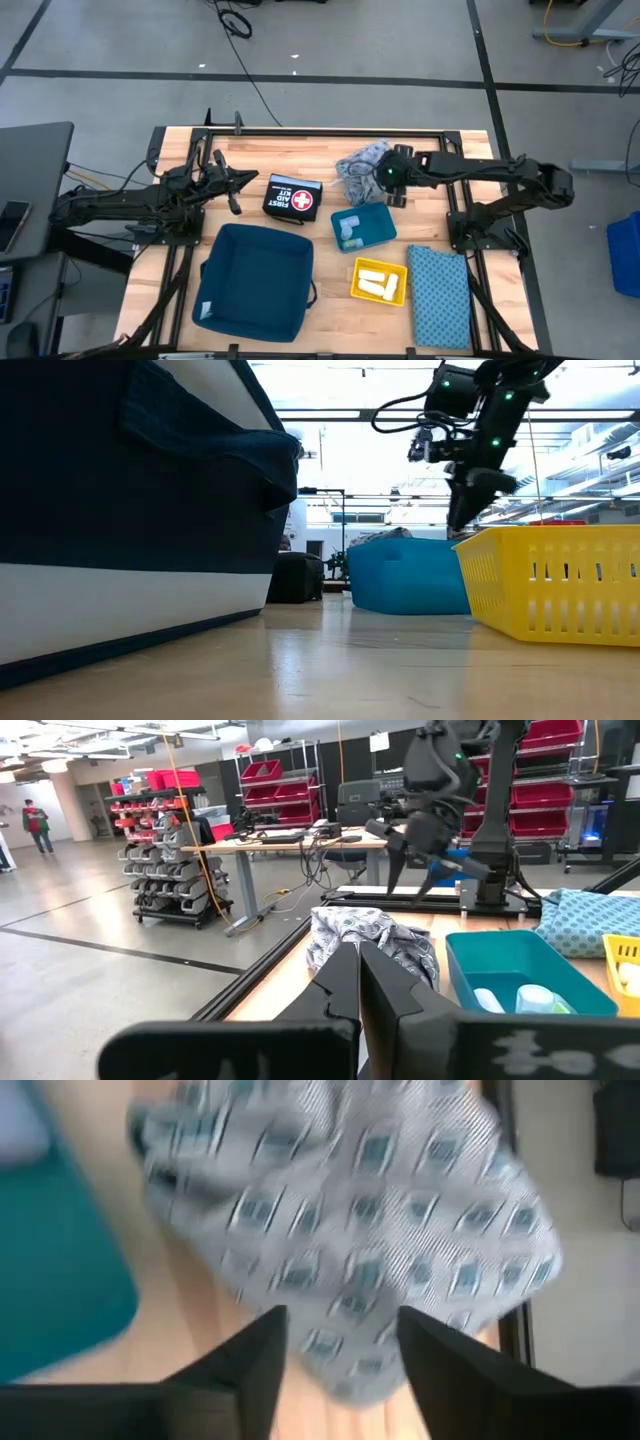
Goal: Pick & place medical supplies in basket/bin
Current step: Put the gray gown into the blue bin
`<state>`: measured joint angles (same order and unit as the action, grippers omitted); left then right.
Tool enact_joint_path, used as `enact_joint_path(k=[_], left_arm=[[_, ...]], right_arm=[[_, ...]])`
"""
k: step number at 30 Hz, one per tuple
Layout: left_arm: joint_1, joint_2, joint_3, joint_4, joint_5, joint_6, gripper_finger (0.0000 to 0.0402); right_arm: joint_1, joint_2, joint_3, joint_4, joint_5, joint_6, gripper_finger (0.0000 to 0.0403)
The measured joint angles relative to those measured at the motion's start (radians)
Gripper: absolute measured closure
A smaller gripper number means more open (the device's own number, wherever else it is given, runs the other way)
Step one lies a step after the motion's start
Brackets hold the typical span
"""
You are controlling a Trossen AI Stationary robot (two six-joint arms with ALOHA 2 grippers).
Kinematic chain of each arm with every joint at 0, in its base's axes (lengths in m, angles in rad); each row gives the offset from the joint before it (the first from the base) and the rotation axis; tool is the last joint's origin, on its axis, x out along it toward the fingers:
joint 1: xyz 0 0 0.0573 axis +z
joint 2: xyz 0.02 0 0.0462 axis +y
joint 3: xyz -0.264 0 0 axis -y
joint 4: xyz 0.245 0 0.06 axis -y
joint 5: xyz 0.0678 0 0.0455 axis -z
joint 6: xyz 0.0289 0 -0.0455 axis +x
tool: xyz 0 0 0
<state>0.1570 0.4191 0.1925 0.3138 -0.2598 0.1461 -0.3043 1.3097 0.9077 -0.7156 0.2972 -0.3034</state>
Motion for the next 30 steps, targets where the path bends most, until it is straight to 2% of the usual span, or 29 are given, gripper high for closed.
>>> enact_joint_path(k=[4,8,13,19,30], left_arm=[[0.000,0.000,0.000,0.000,-0.002,0.000,0.0402],[0.000,0.000,0.000,0.000,-0.002,0.000,0.0402],[0.000,0.000,0.000,0.000,-0.002,0.001,0.0402],[0.000,0.000,0.000,0.000,-0.003,0.001,0.0402],[0.000,0.000,0.000,0.000,-0.053,0.003,0.0402]], right_arm=[[0.050,0.000,0.000,-0.111,0.046,0.021,0.0163],[0.086,0.000,-0.038,-0.139,0.055,0.062,0.0138],[0.122,0.000,-0.133,-0.069,0.131,0.053,0.0135],[0.148,0.001,-0.247,0.120,0.248,-0.001,0.0135],[0.163,0.001,-0.378,0.347,0.300,-0.093,0.0135]])
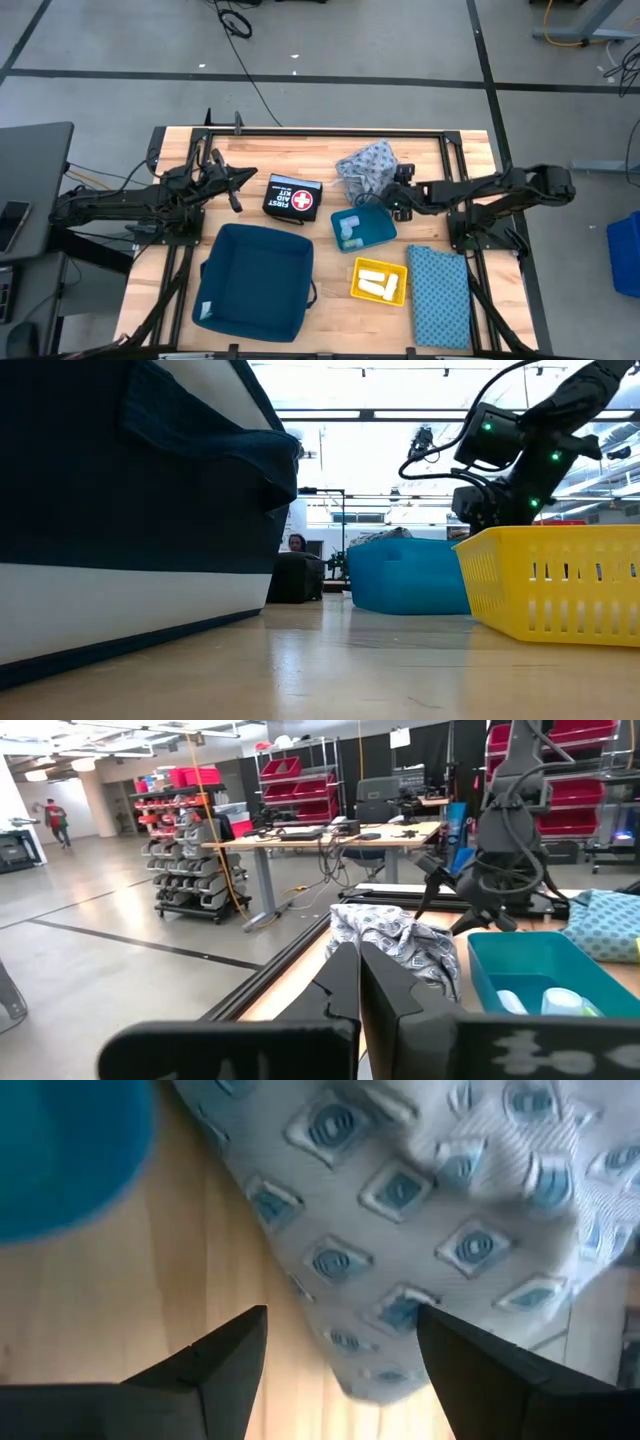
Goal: Pick & place medical supplies in basket/bin
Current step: Put the gray gown into the blue bin
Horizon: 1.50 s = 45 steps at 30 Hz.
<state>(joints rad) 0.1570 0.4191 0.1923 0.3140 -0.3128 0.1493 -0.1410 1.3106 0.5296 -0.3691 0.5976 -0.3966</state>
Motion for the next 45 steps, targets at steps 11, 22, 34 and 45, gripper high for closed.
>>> enact_joint_path(k=[11,22,34,45], left_arm=[[0.000,0.000,0.000,0.000,-0.002,-0.003,0.0402],[0.000,0.000,0.000,0.000,0.002,-0.003,0.0402],[0.000,0.000,0.000,-0.001,0.003,-0.002,0.0402],[0.000,0.000,0.000,-0.001,0.010,-0.003,0.0402]], right_arm=[[0.052,0.159,-0.031,0.254,0.072,-0.137,0.0135],[0.023,0.305,-0.029,0.509,0.213,-0.242,0.0191],[0.026,0.303,-0.030,0.516,0.244,-0.219,0.0393],[0.026,0.191,0.013,0.529,0.322,-0.213,0.0394]])
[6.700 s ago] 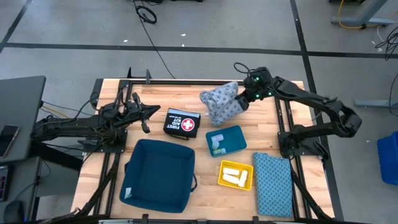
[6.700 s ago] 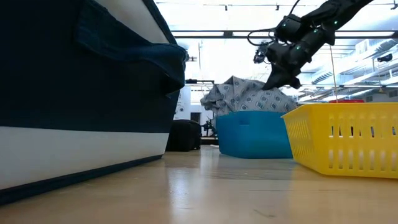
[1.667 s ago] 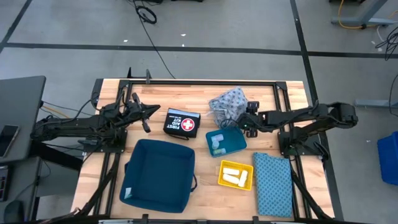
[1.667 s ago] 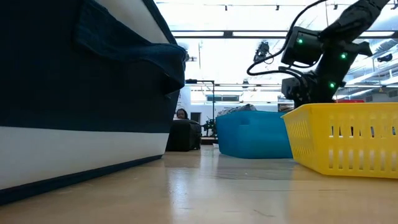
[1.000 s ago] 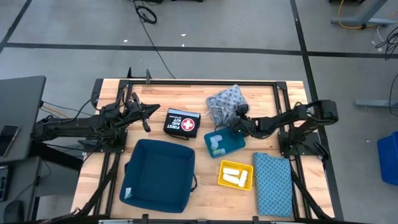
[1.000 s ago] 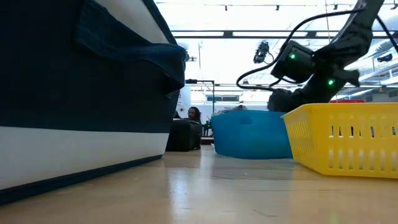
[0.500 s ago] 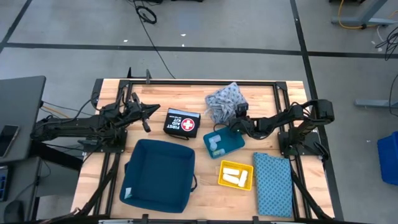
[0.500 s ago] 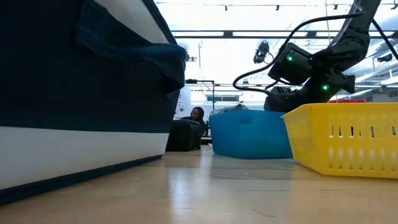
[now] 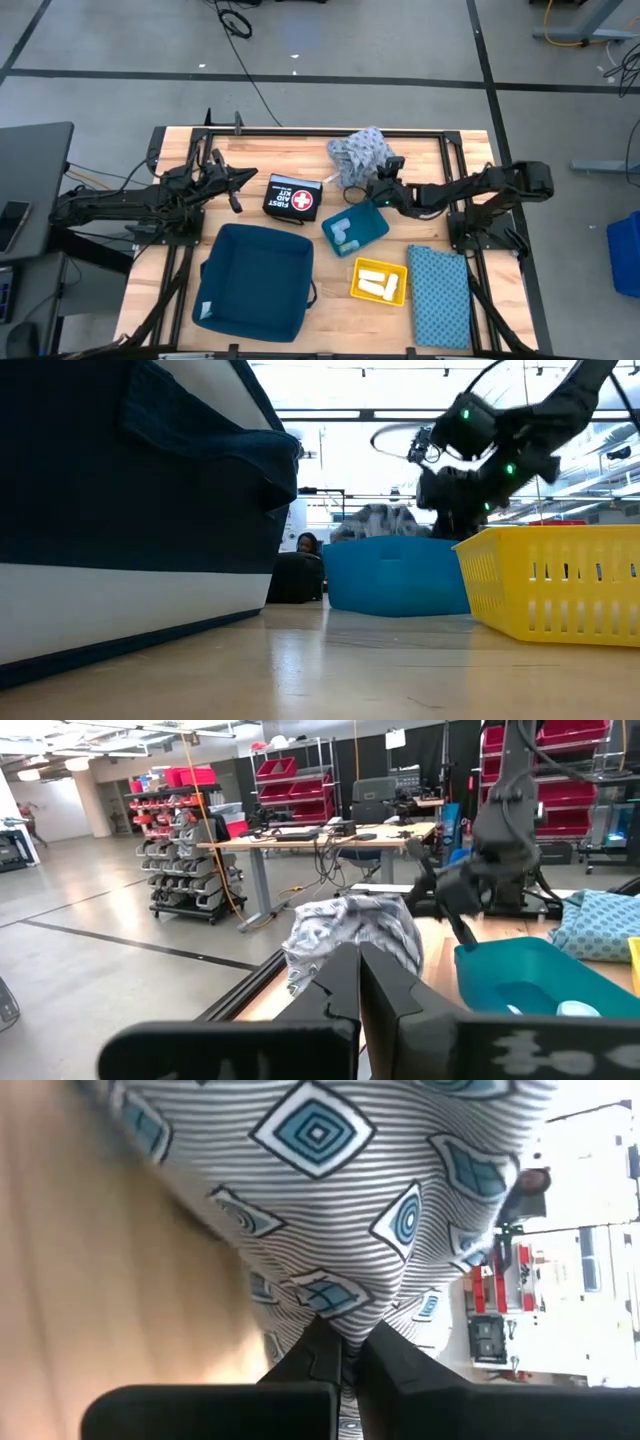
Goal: Pick & place medical supplies in basket/bin
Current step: Put the gray gown into the blue bin
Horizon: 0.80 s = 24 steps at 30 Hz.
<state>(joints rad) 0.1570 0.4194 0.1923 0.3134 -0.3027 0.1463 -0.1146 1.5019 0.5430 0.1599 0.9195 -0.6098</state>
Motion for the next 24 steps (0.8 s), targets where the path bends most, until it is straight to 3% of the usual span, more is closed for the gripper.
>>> enact_joint_path(k=[15,24], left_arm=[[0.000,0.000,0.000,-0.008,-0.001,0.002,0.0402],[0.000,0.000,0.000,-0.017,-0.004,0.003,0.0402]], right_arm=[[0.084,-0.196,0.068,0.011,0.034,-0.040,0.0394],[0.175,-0.196,0.073,0.255,0.104,-0.251,0.0394]])
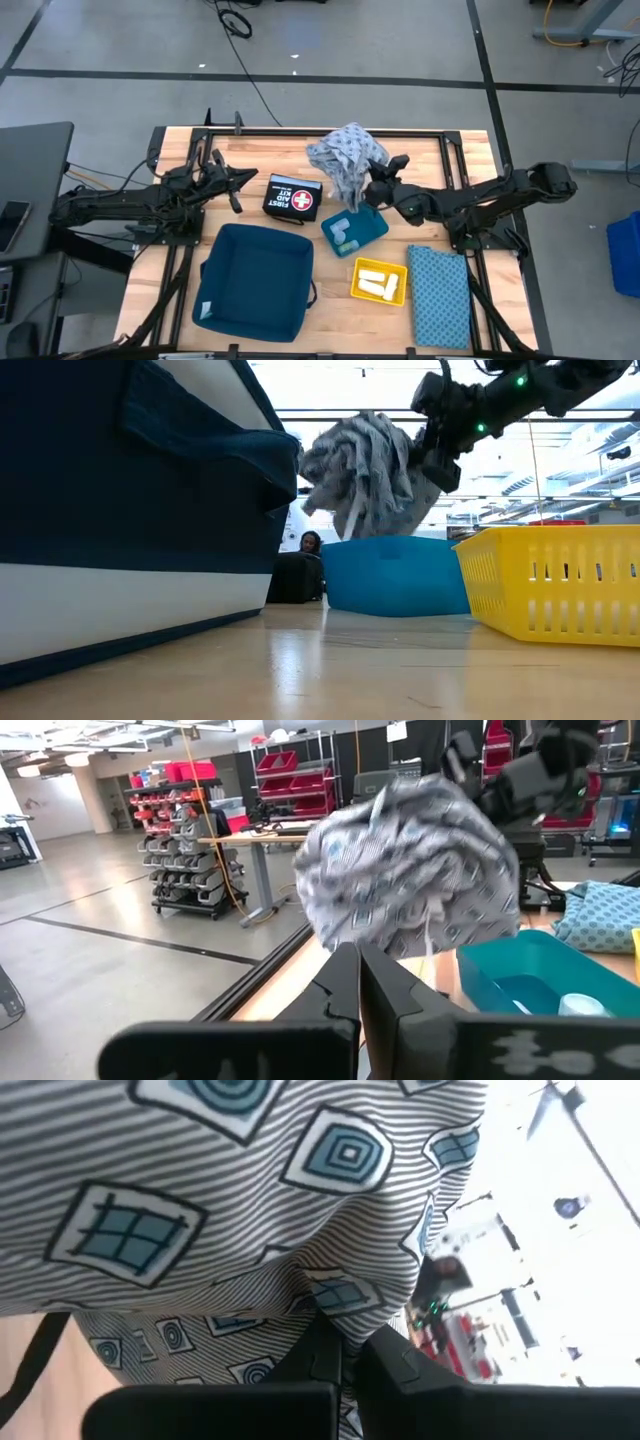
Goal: Pick & place medical supplies in basket/bin
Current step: Put the gray gown into the blue bin
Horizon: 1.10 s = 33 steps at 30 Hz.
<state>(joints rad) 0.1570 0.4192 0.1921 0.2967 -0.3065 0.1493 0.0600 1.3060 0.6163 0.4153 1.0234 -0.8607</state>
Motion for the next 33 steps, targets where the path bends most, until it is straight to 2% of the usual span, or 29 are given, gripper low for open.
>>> enact_joint_path(k=[5,9,12,15,18,25,28,33], left_arm=[[0.000,0.000,0.000,-0.012,0.000,0.000,0.0402],[0.000,0.000,0.000,-0.018,0.011,-0.003,0.0402],[0.000,0.001,0.000,0.001,0.108,-0.016,0.0400],[-0.001,0.025,0.000,0.074,0.186,-0.038,0.0380],[-0.001,0.059,0.001,0.126,0.201,-0.041,0.0338],[0.000,0.109,0.001,0.149,0.135,-0.029,0.0237],[0.000,0.117,0.001,0.148,0.106,-0.018,0.0220],[0.000,0.119,0.001,0.149,0.101,-0.003,0.0220]], right_arm=[[0.043,0.000,0.001,0.128,-0.002,-0.071,0.0394],[0.085,0.000,0.001,0.203,-0.042,-0.109,0.0394],[0.107,0.000,0.009,0.272,-0.056,-0.124,0.0394],[0.113,0.000,0.046,0.278,-0.067,-0.124,0.0394],[0.117,0.000,0.077,0.269,-0.169,-0.123,0.0394],[0.118,0.001,0.151,0.200,-0.387,-0.024,0.0394],[0.118,0.003,0.165,0.181,-0.479,0.043,0.0394],[0.118,0.003,0.172,0.144,-0.656,0.155,0.0394]])
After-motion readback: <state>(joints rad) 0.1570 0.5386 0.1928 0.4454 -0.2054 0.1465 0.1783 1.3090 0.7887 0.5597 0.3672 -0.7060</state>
